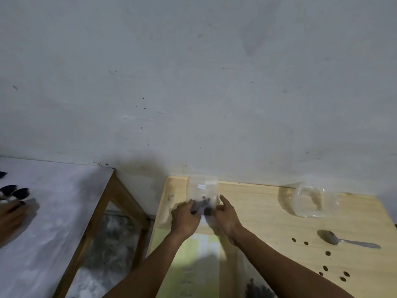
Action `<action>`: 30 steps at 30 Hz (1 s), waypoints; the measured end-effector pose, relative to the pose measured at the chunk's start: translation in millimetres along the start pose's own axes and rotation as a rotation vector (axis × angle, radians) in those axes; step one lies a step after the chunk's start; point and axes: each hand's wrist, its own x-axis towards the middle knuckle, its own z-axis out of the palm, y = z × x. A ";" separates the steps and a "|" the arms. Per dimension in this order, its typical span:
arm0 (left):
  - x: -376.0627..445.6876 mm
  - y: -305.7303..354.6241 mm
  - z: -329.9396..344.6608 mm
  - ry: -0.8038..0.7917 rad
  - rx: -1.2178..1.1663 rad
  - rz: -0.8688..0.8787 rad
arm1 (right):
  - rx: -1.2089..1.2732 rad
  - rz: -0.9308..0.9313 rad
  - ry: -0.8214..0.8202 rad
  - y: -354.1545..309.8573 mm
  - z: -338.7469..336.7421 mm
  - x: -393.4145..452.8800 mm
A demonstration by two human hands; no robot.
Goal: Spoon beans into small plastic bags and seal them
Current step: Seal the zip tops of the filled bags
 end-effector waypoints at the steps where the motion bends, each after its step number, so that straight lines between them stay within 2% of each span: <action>1: 0.8 0.5 0.2 -0.009 0.031 0.005 | -0.005 -0.004 0.001 1.5 0.5 3.1; 7: 0.0 -4.7 0.5 -0.033 0.129 0.038 | -0.045 -0.004 -0.013 10.6 -4.7 4.0; 9: -6.9 -5.5 -1.4 0.048 0.100 0.046 | -0.096 -0.032 0.010 13.9 -15.9 -1.4; 12: -22.3 -5.5 0.9 0.120 -0.029 0.173 | -0.238 -0.081 0.088 21.6 -42.5 -16.6; 16: -53.8 2.7 14.8 -0.088 -0.215 0.191 | -0.357 -0.065 0.178 46.9 -83.7 -48.0; 20: -84.6 7.6 43.5 -0.296 -0.200 0.120 | -0.456 0.039 0.253 86.6 -109.4 -72.3; 24: -112.1 10.0 70.2 -0.522 -0.105 0.057 | -0.491 0.211 0.248 124.1 -115.2 -86.8; 27: -129.7 13.6 81.3 -0.555 -0.089 0.098 | -0.420 0.233 0.242 165.9 -115.5 -80.4; 30: -139.2 17.8 86.1 -0.496 -0.054 0.120 | -0.305 0.161 0.325 148.1 -104.2 -102.8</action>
